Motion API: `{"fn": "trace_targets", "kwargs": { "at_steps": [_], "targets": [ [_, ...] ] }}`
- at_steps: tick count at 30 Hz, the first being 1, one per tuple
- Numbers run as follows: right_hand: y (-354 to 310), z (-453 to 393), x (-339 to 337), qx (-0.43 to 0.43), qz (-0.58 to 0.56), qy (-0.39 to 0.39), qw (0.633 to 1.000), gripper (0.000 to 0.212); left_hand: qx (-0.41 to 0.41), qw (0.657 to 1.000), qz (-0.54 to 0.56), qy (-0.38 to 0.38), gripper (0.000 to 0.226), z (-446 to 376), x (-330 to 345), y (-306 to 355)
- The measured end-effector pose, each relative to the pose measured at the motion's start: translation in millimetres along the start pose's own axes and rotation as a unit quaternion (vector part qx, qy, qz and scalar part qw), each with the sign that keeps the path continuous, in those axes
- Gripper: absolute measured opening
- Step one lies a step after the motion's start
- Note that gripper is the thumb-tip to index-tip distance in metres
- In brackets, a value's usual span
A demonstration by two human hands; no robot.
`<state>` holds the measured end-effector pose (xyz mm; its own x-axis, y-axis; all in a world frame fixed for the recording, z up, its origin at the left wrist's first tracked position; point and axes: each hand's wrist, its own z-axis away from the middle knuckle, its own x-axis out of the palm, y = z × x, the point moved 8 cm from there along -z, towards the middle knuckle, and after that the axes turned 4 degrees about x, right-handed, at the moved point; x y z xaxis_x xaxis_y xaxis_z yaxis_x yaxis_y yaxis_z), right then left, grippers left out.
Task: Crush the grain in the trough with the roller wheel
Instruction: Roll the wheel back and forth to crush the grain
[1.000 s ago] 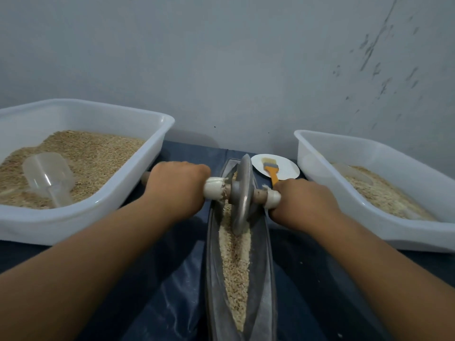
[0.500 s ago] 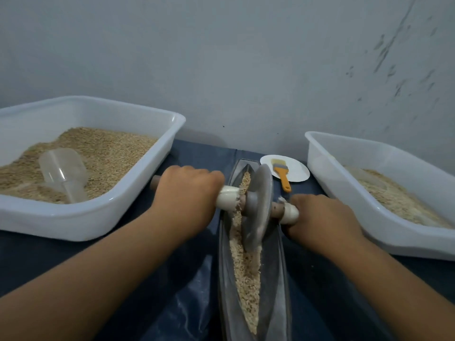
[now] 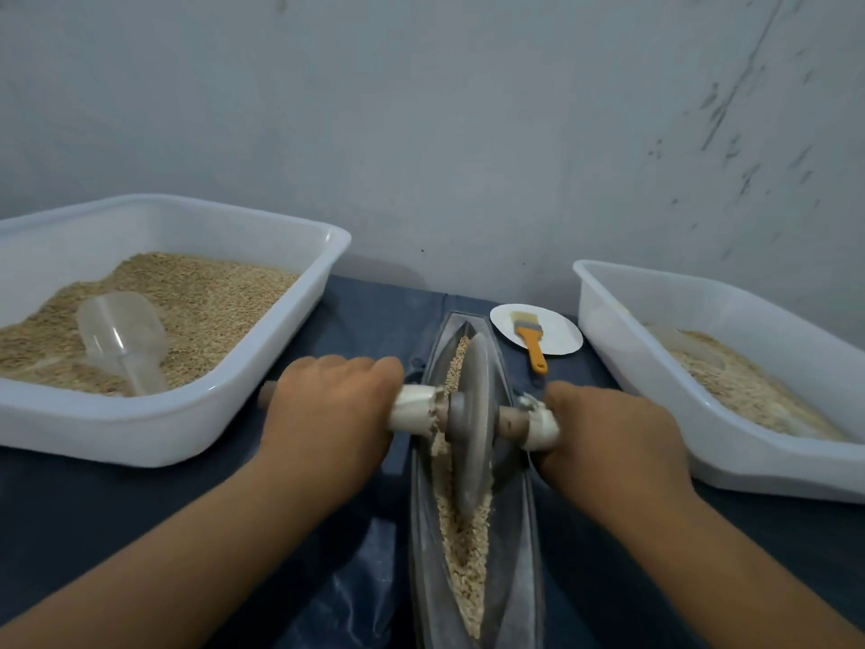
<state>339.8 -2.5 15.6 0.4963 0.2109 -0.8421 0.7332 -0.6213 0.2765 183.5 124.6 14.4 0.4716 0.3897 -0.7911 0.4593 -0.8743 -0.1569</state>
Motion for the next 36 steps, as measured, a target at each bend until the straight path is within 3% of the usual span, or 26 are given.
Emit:
{"fn": "trace_targets", "kwargs": {
  "at_steps": [2, 5, 7, 10, 13, 15, 20, 23, 26, 29, 34, 36],
  "targets": [
    [2, -2, -2, 0.004, -0.006, 0.004, 1.0, 0.037, -0.007, 1.0, -0.01, -0.009, 0.046, -3, 0, -2],
    [5, -17, 9, 0.036, -0.083, -0.085, 0.992, 0.022, -0.027, 0.998, -0.043, -0.034, 0.028, -24, 1, -5],
    [4, -21, 9, 0.049, -0.096, -0.101, 0.989, 0.015, -0.047, 0.997, -0.044, -0.037, 0.02, -31, 2, -8],
    [5, -6, 2, 0.049, -0.076, -0.061, 0.994, 0.023, -0.041, 0.998, -0.015, -0.044, 0.026, -16, -2, -4],
    [-3, 22, -14, 0.0, -0.043, 0.038, 0.998, 0.039, 0.003, 1.0, 0.008, -0.001, 0.046, 8, -16, 6],
    [-4, 27, -22, -0.008, -0.046, 0.067, 0.997, 0.042, 0.001, 1.0, 0.014, -0.001, 0.046, 14, -18, 6],
    [-3, 2, -14, 0.037, -0.08, -0.028, 0.996, 0.011, -0.062, 0.997, -0.002, -0.053, 0.022, -8, -10, -3],
    [0, 16, -20, 0.048, -0.09, -0.021, 0.995, 0.021, -0.041, 0.998, 0.001, -0.05, 0.024, 1, -20, 4],
    [1, 49, -32, 0.02, -0.137, 0.052, 0.989, 0.043, 0.018, 1.0, 0.025, 0.003, 0.04, 22, -39, 17],
    [2, 64, -41, 0.01, -0.136, 0.096, 0.986, 0.049, 0.017, 0.999, 0.034, -0.01, 0.041, 28, -36, 14],
    [-7, 34, -42, 0.014, -0.133, 0.014, 0.991, 0.029, -0.046, 0.998, 0.012, -0.047, 0.019, 11, -22, 5],
    [-7, 33, -42, 0.02, -0.132, -0.003, 0.991, 0.028, -0.054, 0.997, 0.028, -0.054, 0.023, 17, -24, 4]
  ]
}}
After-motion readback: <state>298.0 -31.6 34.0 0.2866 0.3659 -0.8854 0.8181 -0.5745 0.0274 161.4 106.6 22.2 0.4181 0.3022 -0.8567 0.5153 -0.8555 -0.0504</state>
